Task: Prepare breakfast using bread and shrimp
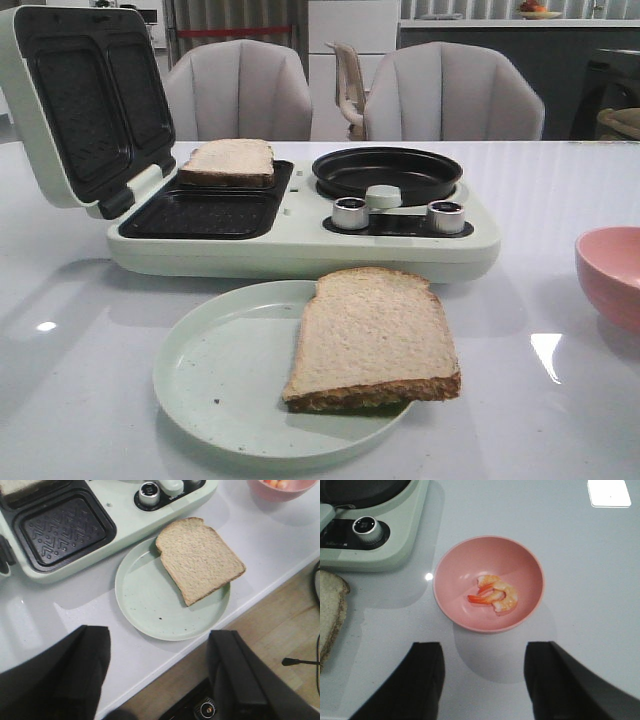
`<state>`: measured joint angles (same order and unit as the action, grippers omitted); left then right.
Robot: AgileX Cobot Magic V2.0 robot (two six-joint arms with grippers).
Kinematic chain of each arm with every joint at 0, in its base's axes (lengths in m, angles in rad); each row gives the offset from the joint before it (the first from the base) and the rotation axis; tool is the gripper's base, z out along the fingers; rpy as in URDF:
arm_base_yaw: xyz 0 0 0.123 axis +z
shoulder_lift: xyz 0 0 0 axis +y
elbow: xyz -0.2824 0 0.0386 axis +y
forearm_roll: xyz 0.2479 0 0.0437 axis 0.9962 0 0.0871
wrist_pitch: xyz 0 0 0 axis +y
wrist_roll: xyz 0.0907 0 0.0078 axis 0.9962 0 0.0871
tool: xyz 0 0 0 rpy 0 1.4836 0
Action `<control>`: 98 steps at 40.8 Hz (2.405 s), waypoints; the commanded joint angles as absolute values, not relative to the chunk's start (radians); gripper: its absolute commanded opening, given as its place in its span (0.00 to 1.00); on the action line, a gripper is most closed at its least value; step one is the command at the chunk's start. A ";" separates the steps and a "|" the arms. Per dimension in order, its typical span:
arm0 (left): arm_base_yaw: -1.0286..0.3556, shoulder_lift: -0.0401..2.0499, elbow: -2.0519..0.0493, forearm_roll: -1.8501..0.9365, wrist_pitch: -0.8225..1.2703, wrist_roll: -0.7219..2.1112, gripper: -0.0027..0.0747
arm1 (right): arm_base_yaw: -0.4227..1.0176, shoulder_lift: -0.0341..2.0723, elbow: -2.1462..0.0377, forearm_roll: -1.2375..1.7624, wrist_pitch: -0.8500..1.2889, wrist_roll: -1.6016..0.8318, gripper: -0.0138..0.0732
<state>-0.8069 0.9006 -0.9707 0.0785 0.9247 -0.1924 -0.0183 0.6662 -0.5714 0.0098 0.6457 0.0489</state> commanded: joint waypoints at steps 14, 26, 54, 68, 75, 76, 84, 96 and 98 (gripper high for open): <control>-0.810 0.736 -0.785 0.043 0.764 -0.187 0.61 | 0.005 0.781 -0.552 0.420 0.638 -0.092 0.70; -0.810 0.758 -0.785 0.053 0.756 -0.187 0.51 | 0.188 1.098 -0.552 0.809 0.599 -0.342 0.70; -0.810 0.758 -0.785 0.053 0.756 -0.187 0.46 | 0.301 1.651 -0.857 0.908 0.526 -0.389 0.66; -0.810 0.758 -0.785 0.059 0.756 -0.187 0.46 | 0.301 1.661 -0.877 0.905 0.528 -0.389 0.30; -0.810 0.758 -0.785 0.061 0.756 -0.187 0.46 | 0.301 1.649 -0.877 0.905 0.532 -0.389 0.20; -0.810 0.758 -0.785 0.061 0.756 -0.187 0.46 | 0.301 1.644 -0.877 0.905 0.535 -0.389 0.20; -0.810 0.758 -0.785 0.061 0.756 -0.187 0.46 | 0.301 1.547 -0.877 0.905 0.582 -0.389 0.20; -0.810 0.758 -0.785 0.070 0.756 -0.187 0.46 | 0.309 1.393 -0.900 0.907 0.658 -0.389 0.20; -0.810 0.758 -0.785 0.074 0.756 -0.187 0.46 | 0.310 1.393 -0.909 0.911 0.656 -0.389 0.20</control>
